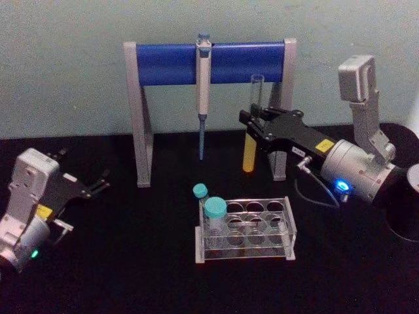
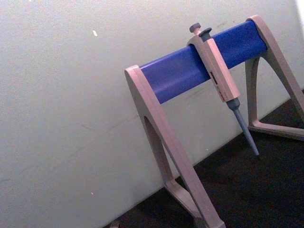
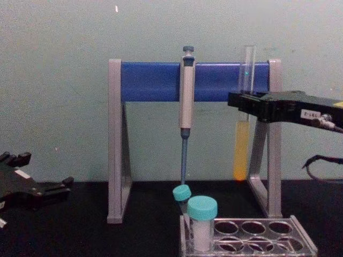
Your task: Pick up the test tube from the test tube rack, shake it, then place it back into the test tube rack.
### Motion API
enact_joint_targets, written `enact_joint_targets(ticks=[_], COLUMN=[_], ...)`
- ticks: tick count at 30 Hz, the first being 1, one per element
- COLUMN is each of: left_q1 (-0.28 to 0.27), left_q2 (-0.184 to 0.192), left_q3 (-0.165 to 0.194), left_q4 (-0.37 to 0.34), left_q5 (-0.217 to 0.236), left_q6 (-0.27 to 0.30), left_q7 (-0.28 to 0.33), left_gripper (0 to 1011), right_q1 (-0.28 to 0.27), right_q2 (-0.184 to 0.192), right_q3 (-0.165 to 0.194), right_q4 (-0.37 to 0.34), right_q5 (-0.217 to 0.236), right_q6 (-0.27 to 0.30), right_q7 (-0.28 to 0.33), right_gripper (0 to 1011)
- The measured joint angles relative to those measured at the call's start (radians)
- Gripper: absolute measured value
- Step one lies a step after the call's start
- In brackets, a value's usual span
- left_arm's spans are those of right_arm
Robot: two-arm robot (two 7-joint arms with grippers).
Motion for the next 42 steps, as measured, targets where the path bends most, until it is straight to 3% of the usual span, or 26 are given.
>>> enact_joint_targets(ticks=[19,26,34,42], left_q1=[0.000,0.000,0.000,0.000], left_q2=[0.000,0.000,0.000,0.000], left_q3=[0.000,0.000,0.000,0.000], left_q4=[0.000,0.000,0.000,0.000], left_q5=[0.000,0.000,0.000,0.000], left_q6=[0.000,0.000,0.000,0.000], left_q7=[0.000,0.000,0.000,0.000], left_gripper=[1010,1010,1010,1009], right_q1=[-0.037,-0.080,-0.166,-0.207], right_q2=[0.004,0.039,0.081,0.093], right_q3=[0.034,0.062,0.098,0.089], right_q4=[-0.037,-0.096,-0.200,-0.249], right_q5=[-0.017,-0.034,-0.037,0.003], right_q6=[0.022,0.043,0.086,0.101], right_q7=[-0.053,-0.081,-0.102,-0.057], right_gripper=[235,235,235,235])
